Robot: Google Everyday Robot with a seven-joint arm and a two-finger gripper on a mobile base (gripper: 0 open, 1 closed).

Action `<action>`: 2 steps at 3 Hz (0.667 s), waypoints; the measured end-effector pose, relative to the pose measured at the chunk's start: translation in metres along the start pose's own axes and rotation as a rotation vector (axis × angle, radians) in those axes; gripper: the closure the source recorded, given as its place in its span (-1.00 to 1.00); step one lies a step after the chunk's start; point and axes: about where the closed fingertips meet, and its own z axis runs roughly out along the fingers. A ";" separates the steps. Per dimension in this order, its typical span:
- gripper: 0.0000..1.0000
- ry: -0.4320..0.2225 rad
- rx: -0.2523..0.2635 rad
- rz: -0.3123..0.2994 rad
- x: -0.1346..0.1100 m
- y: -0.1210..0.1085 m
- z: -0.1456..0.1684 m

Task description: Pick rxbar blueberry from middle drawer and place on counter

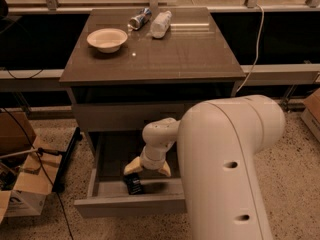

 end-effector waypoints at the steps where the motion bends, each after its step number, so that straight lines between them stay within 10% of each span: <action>1: -1.00 0.040 -0.016 0.065 0.001 0.003 0.029; 2: -1.00 0.081 -0.020 0.097 0.005 0.009 0.049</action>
Offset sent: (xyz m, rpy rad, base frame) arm -0.0119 0.0350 -0.0647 0.0124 0.1594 -0.1050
